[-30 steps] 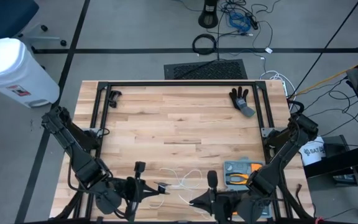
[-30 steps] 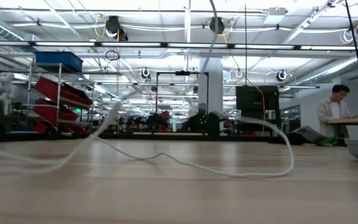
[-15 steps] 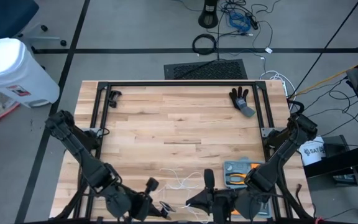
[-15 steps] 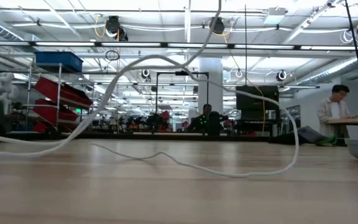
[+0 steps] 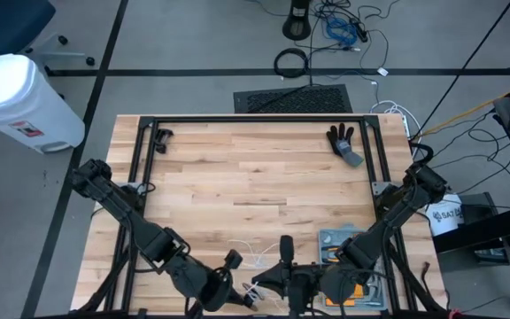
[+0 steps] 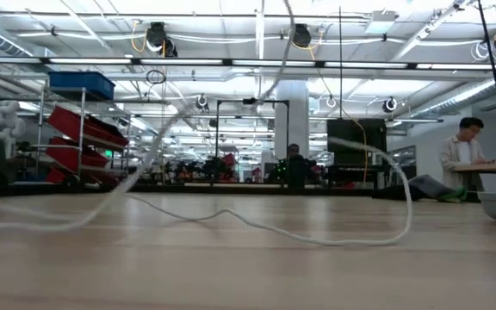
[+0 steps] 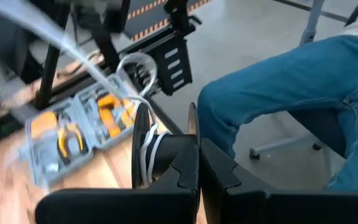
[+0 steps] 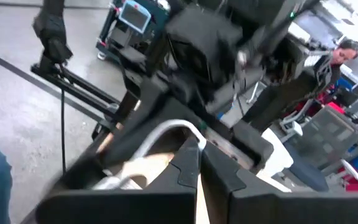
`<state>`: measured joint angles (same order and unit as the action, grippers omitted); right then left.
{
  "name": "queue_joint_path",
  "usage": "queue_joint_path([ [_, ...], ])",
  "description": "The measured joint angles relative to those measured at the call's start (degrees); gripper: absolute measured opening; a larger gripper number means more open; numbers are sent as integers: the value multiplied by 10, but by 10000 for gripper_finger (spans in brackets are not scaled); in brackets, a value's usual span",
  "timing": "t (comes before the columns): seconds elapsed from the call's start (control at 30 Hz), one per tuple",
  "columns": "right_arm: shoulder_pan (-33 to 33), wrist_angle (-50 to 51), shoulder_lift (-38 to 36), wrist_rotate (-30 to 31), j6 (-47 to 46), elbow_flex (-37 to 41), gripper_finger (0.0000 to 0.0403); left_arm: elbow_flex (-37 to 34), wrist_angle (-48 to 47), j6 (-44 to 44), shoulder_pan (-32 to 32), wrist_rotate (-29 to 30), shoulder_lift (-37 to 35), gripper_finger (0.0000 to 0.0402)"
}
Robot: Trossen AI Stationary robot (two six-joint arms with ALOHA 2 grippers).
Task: Coil cords
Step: Coil the white cable wire onto the spool
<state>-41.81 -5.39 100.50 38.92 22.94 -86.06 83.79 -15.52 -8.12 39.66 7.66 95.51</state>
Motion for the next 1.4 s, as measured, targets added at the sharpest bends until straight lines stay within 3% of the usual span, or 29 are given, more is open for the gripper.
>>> queue_joint_path([
  [0.17,9,0,5,-7,-17,0,0,0,22,-19,1,-2,0,2],
  [0.9,44,31,9,-136,-105,0,0,0,123,-119,8,-19,0,2],
  [1.17,59,39,27,-142,-125,0,0,0,157,-150,16,-54,0,2],
  [1.4,66,43,31,-170,-145,0,0,0,175,-202,36,-29,0,2],
])
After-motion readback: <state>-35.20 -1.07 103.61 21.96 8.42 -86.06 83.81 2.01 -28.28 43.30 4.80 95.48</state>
